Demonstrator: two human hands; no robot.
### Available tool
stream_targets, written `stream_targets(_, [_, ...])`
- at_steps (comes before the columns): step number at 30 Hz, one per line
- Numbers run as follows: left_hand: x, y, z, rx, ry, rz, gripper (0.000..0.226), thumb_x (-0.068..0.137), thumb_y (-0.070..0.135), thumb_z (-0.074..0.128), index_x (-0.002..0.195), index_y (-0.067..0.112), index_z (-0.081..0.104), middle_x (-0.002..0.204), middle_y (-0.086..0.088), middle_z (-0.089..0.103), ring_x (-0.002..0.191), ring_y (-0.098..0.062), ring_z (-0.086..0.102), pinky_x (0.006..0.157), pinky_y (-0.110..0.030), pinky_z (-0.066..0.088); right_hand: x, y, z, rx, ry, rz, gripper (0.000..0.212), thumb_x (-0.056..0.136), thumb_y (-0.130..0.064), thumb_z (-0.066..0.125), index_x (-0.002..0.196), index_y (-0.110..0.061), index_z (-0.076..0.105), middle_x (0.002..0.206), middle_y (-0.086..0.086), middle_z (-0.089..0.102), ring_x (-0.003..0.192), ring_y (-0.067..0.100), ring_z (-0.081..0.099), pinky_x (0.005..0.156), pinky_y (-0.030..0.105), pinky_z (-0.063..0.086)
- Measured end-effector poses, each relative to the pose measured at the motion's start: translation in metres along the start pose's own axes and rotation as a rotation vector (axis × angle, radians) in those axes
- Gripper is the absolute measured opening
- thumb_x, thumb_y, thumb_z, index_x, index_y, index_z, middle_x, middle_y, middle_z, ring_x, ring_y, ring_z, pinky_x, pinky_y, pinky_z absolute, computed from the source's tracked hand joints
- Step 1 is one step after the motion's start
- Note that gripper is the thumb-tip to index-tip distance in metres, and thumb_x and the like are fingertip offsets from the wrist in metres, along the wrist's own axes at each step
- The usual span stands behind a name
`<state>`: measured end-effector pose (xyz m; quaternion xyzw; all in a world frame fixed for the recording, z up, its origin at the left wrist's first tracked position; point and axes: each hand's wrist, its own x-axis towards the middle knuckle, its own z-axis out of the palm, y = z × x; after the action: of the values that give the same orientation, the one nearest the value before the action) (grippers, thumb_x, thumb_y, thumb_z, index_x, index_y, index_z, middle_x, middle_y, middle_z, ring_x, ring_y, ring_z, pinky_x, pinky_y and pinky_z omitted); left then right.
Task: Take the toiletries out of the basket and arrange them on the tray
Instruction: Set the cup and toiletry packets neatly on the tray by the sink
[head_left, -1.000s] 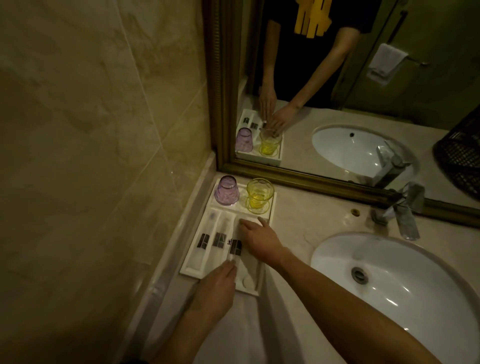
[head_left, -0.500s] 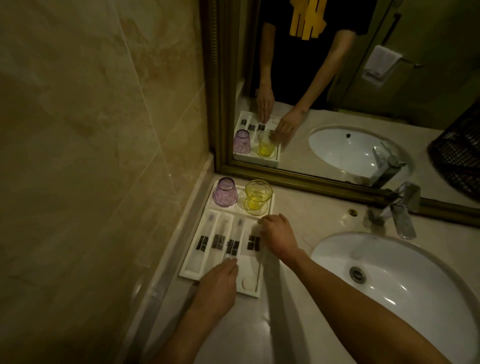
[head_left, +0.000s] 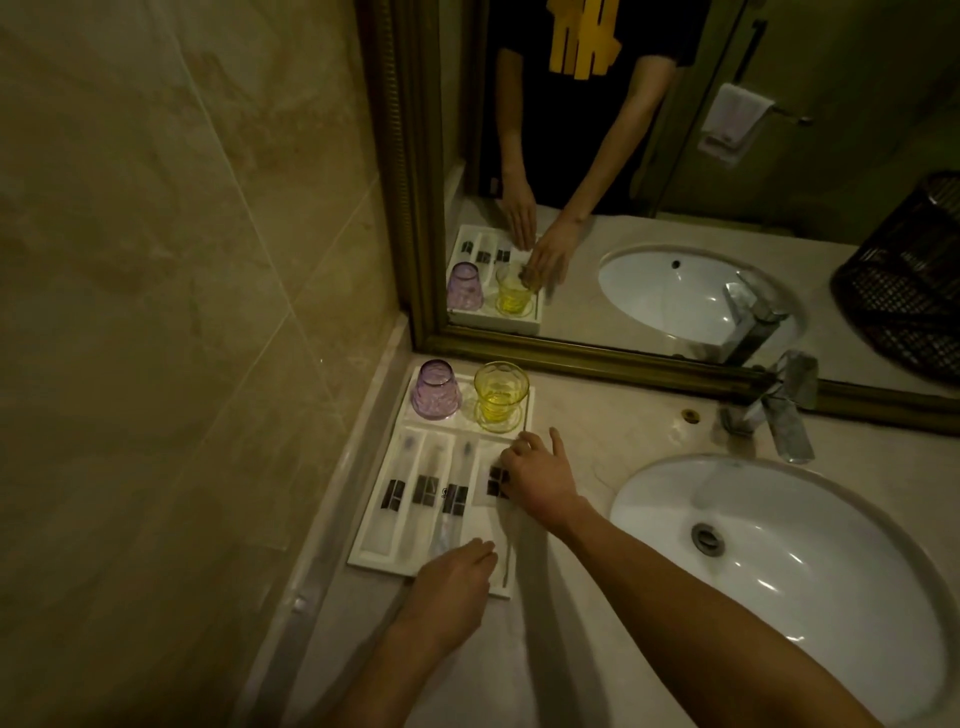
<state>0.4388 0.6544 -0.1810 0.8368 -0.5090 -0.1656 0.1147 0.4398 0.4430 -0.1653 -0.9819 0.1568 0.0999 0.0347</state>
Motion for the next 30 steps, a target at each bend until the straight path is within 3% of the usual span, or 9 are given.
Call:
stream_targets(3, [-0.001, 0.000, 0.000, -0.032, 0.010, 0.005, 0.047, 0.098, 0.013, 0.049, 0.144, 0.015, 0.048, 0.153, -0.003, 0.047, 0.133, -0.017, 0.051, 0.109, -0.030, 0.043, 0.001, 0.001, 0.000, 0.006, -0.017, -0.003, 0.040, 0.099, -0.032, 0.057, 0.136, -0.018, 0.061, 0.151, 0.008, 0.054, 0.154, 0.026, 0.028, 0.127, 0.060, 0.005])
stream_targets(8, [0.003, -0.006, -0.003, -0.128, 0.057, -0.055, 0.046, 0.101, 0.013, 0.044, 0.147, 0.016, 0.046, 0.155, -0.001, 0.045, 0.141, -0.014, 0.041, 0.114, -0.021, 0.027, -0.004, 0.003, -0.002, 0.120, 0.040, 0.021, 0.038, 0.098, -0.033, 0.058, 0.132, -0.017, 0.062, 0.147, 0.006, 0.057, 0.152, 0.026, 0.033, 0.126, 0.058, 0.010])
stream_targets(12, [0.013, -0.006, -0.002, -0.114, 0.003, -0.065, 0.034, 0.099, 0.009, 0.043, 0.125, 0.009, 0.065, 0.129, -0.008, 0.063, 0.123, -0.020, 0.055, 0.102, -0.023, 0.035, -0.011, 0.006, 0.001, 0.171, 0.156, 0.025, 0.035, 0.097, -0.024, 0.057, 0.132, -0.020, 0.064, 0.142, 0.002, 0.061, 0.143, 0.023, 0.045, 0.124, 0.053, 0.019])
stream_targets(15, [0.016, -0.003, -0.002, -0.098, -0.027, -0.054, 0.031, 0.096, 0.007, 0.043, 0.108, 0.006, 0.071, 0.115, -0.011, 0.067, 0.111, -0.021, 0.057, 0.094, -0.027, 0.041, -0.017, 0.007, 0.006, 0.148, 0.124, -0.019, 0.036, 0.099, -0.020, 0.052, 0.133, -0.020, 0.065, 0.144, 0.001, 0.060, 0.147, 0.024, 0.040, 0.124, 0.055, 0.017])
stream_targets(19, [0.015, -0.004, -0.003, -0.105, -0.032, -0.012, 0.031, 0.093, 0.005, 0.045, 0.107, 0.004, 0.073, 0.113, -0.013, 0.069, 0.110, -0.024, 0.058, 0.095, -0.030, 0.043, -0.020, 0.009, 0.008, 0.069, -0.002, -0.048, 0.036, 0.102, -0.020, 0.049, 0.135, -0.019, 0.063, 0.151, 0.003, 0.054, 0.153, 0.026, 0.031, 0.124, 0.061, 0.012])
stream_targets(21, [0.013, -0.006, -0.005, -0.119, -0.033, 0.004, 0.032, 0.094, 0.007, 0.047, 0.113, 0.006, 0.072, 0.118, -0.013, 0.068, 0.114, -0.025, 0.058, 0.097, -0.028, 0.041, -0.018, 0.010, 0.005, 0.083, 0.023, -0.031, 0.036, 0.099, -0.019, 0.052, 0.132, -0.019, 0.065, 0.147, 0.003, 0.057, 0.148, 0.025, 0.038, 0.124, 0.059, 0.016])
stream_targets(24, [0.009, -0.005, -0.005, -0.131, 0.019, 0.026, 0.035, 0.093, 0.011, 0.051, 0.122, 0.011, 0.069, 0.122, -0.008, 0.065, 0.118, -0.022, 0.055, 0.099, -0.028, 0.042, -0.008, 0.009, -0.012, 0.259, 0.264, 0.154, 0.034, 0.093, -0.017, 0.058, 0.126, -0.017, 0.067, 0.128, 0.006, 0.069, 0.121, 0.027, 0.061, 0.107, 0.045, 0.046])
stream_targets(26, [0.007, -0.003, -0.008, -0.148, 0.068, 0.017, 0.035, 0.092, 0.014, 0.054, 0.125, 0.015, 0.066, 0.124, -0.004, 0.064, 0.119, -0.018, 0.054, 0.100, -0.027, 0.043, 0.005, 0.008, -0.034, 0.587, 0.398, 0.364, 0.029, 0.095, -0.022, 0.061, 0.121, -0.009, 0.066, 0.115, 0.012, 0.073, 0.106, 0.031, 0.067, 0.091, 0.045, 0.055])
stream_targets(30, [0.004, -0.004, -0.017, -0.263, 0.133, -0.048, 0.036, 0.094, 0.016, 0.057, 0.129, 0.017, 0.064, 0.130, -0.002, 0.062, 0.123, -0.015, 0.054, 0.108, -0.030, 0.043, 0.042, 0.015, -0.074, 0.979, 0.295, 0.614, 0.042, 0.096, -0.040, 0.063, 0.112, -0.002, 0.064, 0.111, 0.020, 0.072, 0.106, 0.040, 0.068, 0.093, 0.050, 0.056])
